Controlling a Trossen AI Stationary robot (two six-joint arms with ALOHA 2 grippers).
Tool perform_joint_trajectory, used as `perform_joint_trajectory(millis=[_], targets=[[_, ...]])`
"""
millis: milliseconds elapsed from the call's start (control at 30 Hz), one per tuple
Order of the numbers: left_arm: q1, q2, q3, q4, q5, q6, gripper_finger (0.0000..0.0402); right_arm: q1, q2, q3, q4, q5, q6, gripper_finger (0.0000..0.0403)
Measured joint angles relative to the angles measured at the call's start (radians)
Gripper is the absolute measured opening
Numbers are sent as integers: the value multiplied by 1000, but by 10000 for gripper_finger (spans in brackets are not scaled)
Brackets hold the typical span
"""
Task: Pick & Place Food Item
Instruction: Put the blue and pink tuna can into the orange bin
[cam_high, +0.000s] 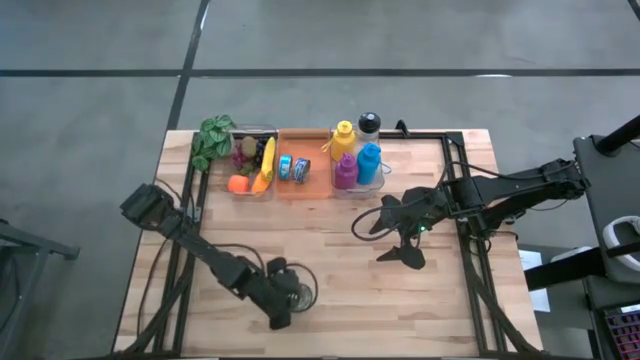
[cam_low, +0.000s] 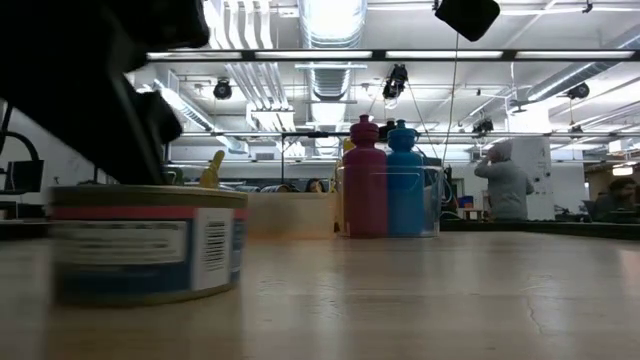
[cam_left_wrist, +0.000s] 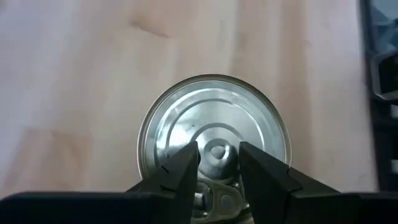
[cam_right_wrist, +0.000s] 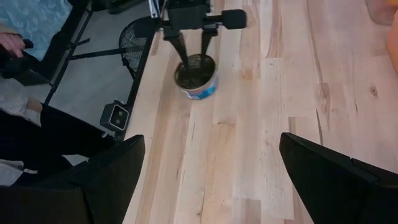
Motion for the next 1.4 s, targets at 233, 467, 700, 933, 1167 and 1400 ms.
perform_joint_trajectory(millis=[233,467,700,933,1167,1400], targets=[[88,1,-1,-3,-14,93,128,0,0,0,0,0,0,370],[135,2,-1,18,-25,155,125,0,0,0,0,0,0,370],[137,-6,8,27,-20,155,129,0,0,0,0,0,0,370],[137,-61,16,30,-32,179,127,0,0,0,3,0,0,370],[137,-127,17,30,-51,178,131,0,0,0,30,-1,1,370],[136,-228,17,30,-53,177,127,0,0,0,30,-1,12,370]])
